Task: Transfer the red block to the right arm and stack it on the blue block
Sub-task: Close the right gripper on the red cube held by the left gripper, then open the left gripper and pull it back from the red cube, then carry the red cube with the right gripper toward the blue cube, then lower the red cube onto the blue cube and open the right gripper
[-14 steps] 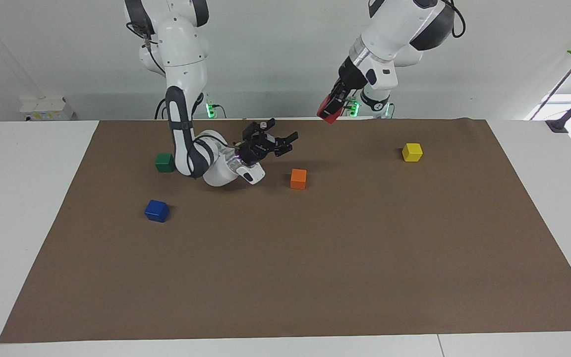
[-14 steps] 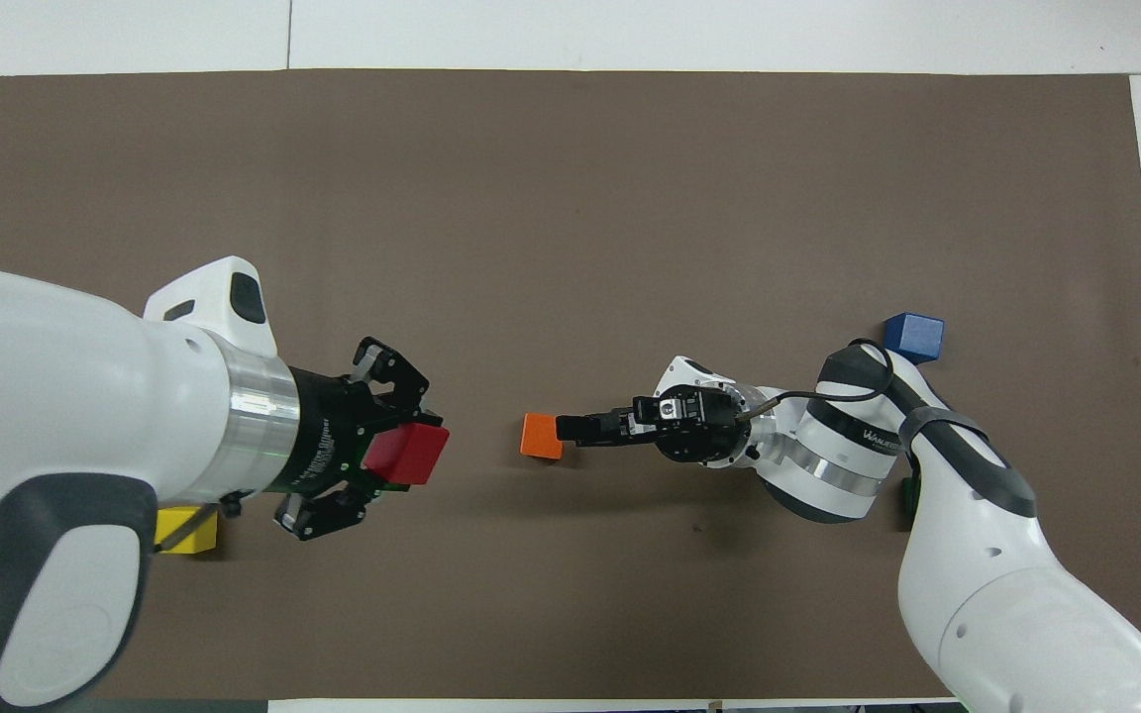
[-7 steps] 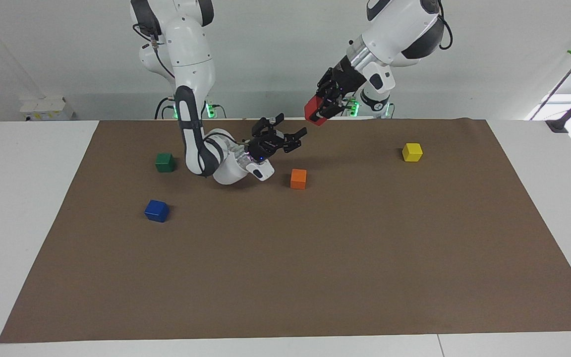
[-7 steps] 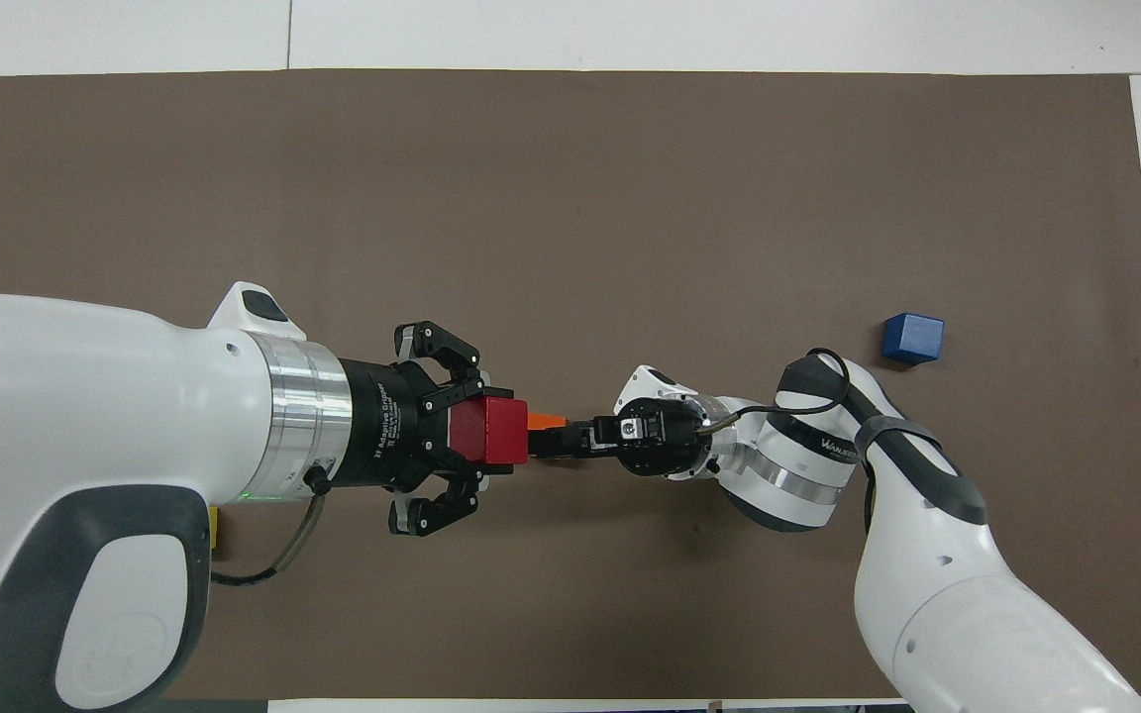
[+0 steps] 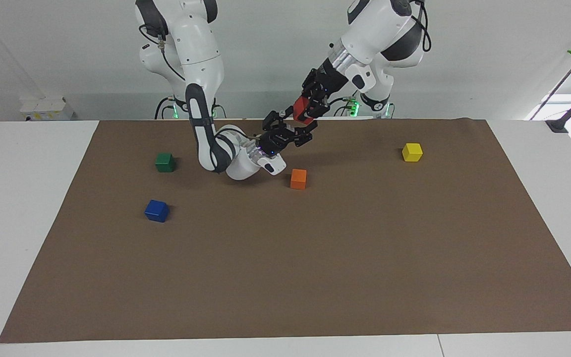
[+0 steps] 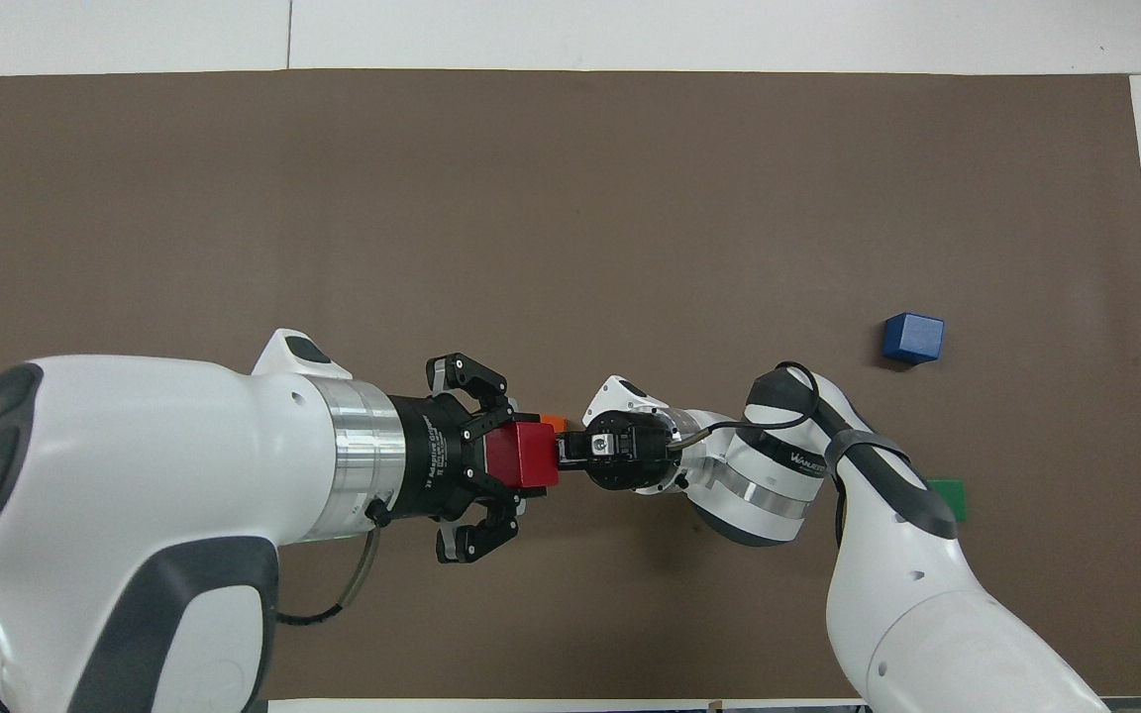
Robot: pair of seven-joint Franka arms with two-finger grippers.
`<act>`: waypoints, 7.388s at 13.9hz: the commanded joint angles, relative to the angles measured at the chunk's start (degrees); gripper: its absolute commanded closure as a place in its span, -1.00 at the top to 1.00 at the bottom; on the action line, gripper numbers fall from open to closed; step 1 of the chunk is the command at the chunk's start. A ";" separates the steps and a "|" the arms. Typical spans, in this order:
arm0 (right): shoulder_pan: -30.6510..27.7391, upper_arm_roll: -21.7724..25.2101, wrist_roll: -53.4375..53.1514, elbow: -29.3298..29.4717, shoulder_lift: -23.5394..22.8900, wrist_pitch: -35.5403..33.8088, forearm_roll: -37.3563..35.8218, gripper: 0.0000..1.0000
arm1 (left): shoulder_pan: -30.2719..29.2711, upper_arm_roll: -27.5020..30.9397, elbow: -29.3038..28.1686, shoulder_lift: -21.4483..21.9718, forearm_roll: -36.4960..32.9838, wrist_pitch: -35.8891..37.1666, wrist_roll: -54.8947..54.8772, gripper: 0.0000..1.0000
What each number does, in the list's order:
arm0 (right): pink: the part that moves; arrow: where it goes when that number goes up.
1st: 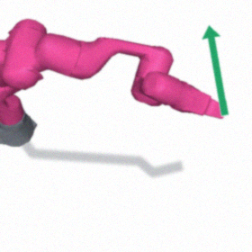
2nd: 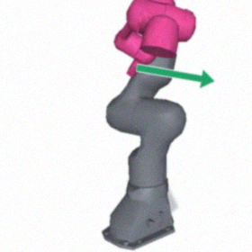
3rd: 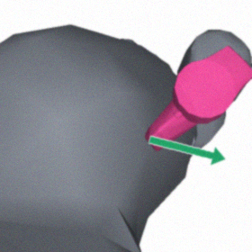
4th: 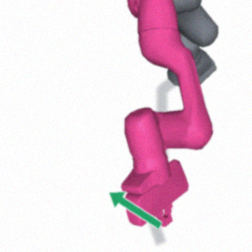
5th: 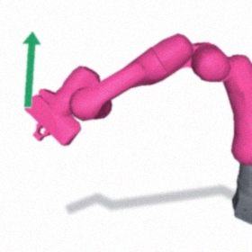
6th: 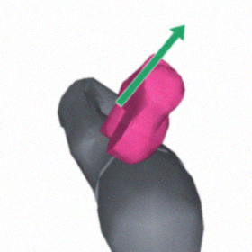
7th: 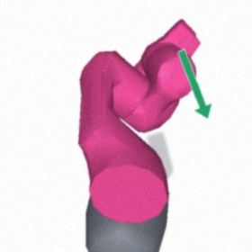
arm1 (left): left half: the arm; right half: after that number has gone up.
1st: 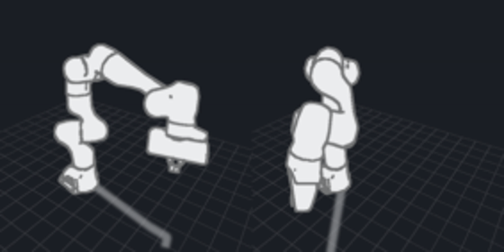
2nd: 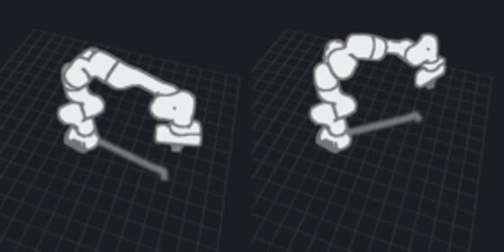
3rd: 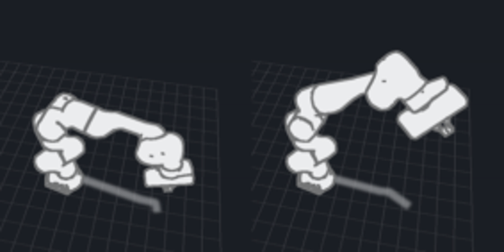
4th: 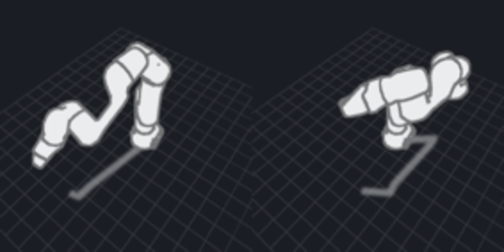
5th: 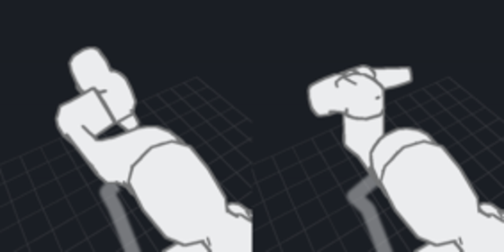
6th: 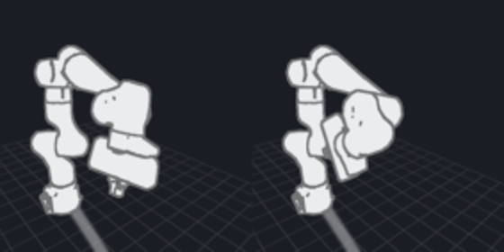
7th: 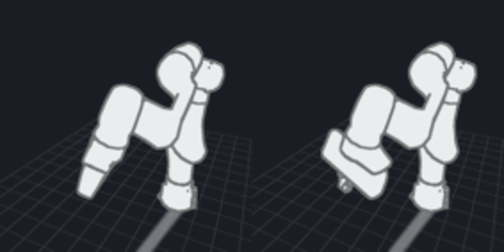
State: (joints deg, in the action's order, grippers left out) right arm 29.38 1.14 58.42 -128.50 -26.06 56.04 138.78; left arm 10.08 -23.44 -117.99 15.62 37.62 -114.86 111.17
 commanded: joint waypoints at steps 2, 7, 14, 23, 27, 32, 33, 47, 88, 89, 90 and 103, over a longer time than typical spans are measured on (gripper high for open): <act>0.15 -0.18 1.43 0.71 -1.01 -0.50 1.05 0.99 | 0.73 0.59 -2.95 2.93 1.40 -1.25 0.62 -1.00; 1.73 -0.18 3.89 0.09 -1.01 -0.32 0.88 0.92 | 0.65 0.67 -2.95 2.93 1.57 -1.51 0.89 -1.00; 1.20 -0.09 -0.85 -0.70 -0.13 -0.14 0.09 0.62 | 0.56 0.67 -2.95 2.93 1.57 -1.42 1.06 -1.00; 0.68 0.00 -4.28 -2.37 2.77 2.14 -2.64 -1.00 | 0.65 0.76 -3.12 3.01 1.49 -1.16 1.85 -0.43; -0.20 0.00 -5.60 -1.93 3.12 2.41 -3.25 -1.00 | 0.56 0.76 -2.60 2.84 1.05 -0.55 1.85 1.00; -1.61 0.17 -7.44 -1.14 3.56 3.81 -4.83 -1.00 | -2.68 1.20 -1.11 3.45 0.09 5.23 1.41 1.00; -2.57 0.26 -8.66 -1.05 4.26 5.20 -5.79 -1.00 | -3.56 1.29 -1.02 3.97 -1.05 7.34 0.63 1.00; -15.76 0.35 -31.60 9.93 15.15 33.94 -33.82 -1.00 | -26.59 1.99 -0.40 4.34 -26.61 13.69 -64.78 1.00; -26.04 0.35 -66.51 9.33 22.11 74.11 -145.46 -1.00 | -9.64 19.13 29.13 -17.29 -36.13 26.79 -106.96 1.00; -26.48 0.35 -66.86 9.06 21.58 74.47 -145.46 -1.00 | -9.55 19.13 29.13 -17.29 -36.04 26.88 -107.04 1.00; -27.27 0.35 -66.69 8.88 20.97 74.74 -145.46 -1.00 | -9.55 19.13 29.22 -17.29 -36.13 27.40 -107.04 1.00; -29.21 0.35 -67.21 6.86 16.31 79.84 -144.49 -1.00 | -10.52 19.13 27.64 -15.18 -36.13 27.23 -107.31 1.00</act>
State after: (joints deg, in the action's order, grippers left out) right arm 1.71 2.21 -9.20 -121.34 -8.84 135.50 -5.69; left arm -0.37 -4.72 -89.61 -0.25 0.86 -86.42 4.89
